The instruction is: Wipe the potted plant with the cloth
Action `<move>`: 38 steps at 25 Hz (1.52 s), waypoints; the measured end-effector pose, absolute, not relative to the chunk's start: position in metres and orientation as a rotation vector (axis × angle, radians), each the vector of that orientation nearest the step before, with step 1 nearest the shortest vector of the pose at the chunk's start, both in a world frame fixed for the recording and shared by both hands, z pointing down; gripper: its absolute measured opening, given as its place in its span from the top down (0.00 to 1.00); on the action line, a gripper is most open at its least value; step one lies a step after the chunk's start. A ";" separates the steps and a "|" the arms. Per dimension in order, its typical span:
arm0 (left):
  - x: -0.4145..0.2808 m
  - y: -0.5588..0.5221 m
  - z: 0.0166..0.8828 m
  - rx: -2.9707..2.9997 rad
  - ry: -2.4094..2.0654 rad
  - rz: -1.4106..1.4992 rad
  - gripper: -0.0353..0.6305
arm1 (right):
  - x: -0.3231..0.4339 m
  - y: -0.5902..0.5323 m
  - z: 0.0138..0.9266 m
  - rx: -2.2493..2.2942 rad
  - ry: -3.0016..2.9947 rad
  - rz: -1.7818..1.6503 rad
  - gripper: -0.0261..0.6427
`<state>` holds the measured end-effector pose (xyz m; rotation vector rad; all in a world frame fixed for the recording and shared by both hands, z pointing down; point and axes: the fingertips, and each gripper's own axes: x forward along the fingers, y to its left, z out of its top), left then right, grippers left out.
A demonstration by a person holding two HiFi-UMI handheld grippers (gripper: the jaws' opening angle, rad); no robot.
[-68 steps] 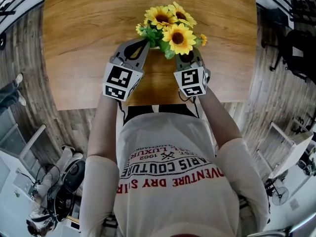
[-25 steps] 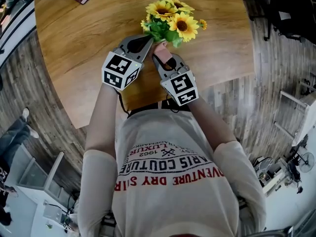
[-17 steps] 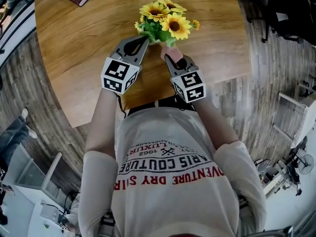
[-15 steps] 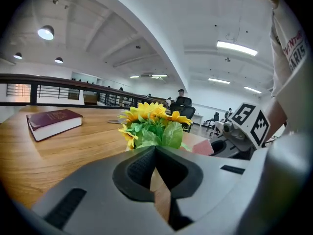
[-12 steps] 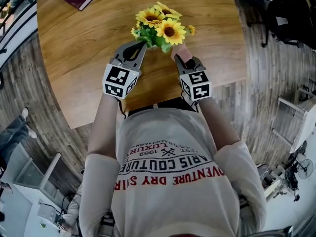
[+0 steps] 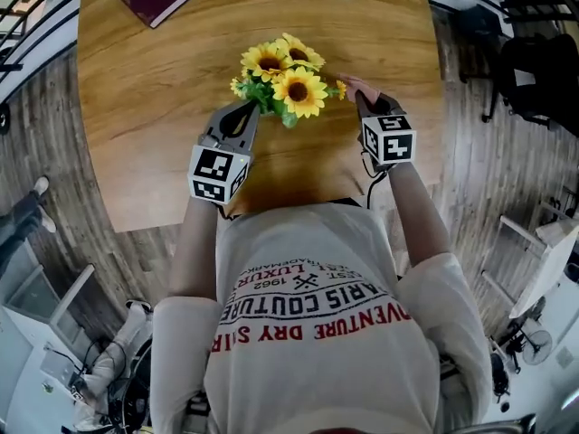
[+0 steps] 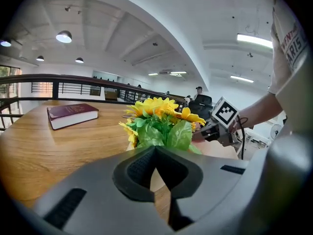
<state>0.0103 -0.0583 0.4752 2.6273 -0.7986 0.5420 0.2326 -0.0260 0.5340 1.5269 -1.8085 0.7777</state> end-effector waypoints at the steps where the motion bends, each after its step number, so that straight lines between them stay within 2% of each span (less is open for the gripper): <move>1: 0.010 -0.058 0.476 2.613 -0.819 0.548 0.92 | 0.242 -0.037 0.534 1.527 -1.807 0.776 0.91; 7: 0.011 -0.059 0.478 2.559 -0.914 0.561 0.92 | 0.258 -0.095 0.532 1.414 -1.881 0.735 0.91; 17: 0.010 -0.060 0.479 2.535 -1.011 0.593 0.92 | 0.177 -0.139 0.548 0.841 -2.103 0.757 0.91; 25: 0.012 -0.061 0.476 2.573 -1.055 0.567 0.92 | 0.117 -0.124 0.547 0.324 -2.179 0.716 0.91; 38: 0.009 -0.065 0.474 2.497 -1.017 0.442 0.92 | 0.088 -0.111 0.539 -0.048 -2.216 0.459 0.91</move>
